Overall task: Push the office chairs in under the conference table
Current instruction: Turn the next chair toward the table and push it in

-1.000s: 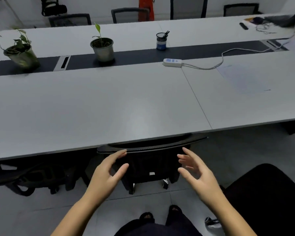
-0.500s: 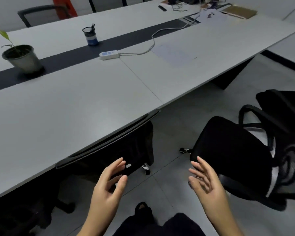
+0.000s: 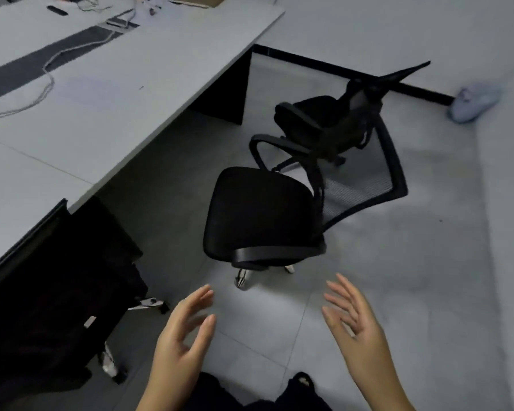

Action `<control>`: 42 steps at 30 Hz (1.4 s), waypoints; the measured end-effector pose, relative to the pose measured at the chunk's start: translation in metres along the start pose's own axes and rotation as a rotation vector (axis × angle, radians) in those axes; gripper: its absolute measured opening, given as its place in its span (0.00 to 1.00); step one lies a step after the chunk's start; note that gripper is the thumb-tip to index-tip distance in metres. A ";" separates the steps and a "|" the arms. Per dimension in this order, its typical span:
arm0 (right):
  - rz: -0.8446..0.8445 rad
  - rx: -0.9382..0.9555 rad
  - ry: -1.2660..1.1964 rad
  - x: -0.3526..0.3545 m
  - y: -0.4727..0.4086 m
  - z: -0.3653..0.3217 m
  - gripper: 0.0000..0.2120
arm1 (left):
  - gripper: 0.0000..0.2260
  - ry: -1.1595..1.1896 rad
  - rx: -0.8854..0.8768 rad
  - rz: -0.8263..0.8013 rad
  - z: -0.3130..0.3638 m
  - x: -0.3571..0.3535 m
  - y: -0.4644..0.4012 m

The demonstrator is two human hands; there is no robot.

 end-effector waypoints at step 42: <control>-0.293 0.057 0.104 0.264 -0.426 0.036 0.24 | 0.18 0.030 0.100 0.268 0.091 -0.350 -0.264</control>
Point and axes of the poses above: each hand's wrist, its own y-axis away from the middle knuckle, its own x-axis out of the back of the hand, z = x × y, the point moved 2 cm from there along -y, towards the middle knuckle
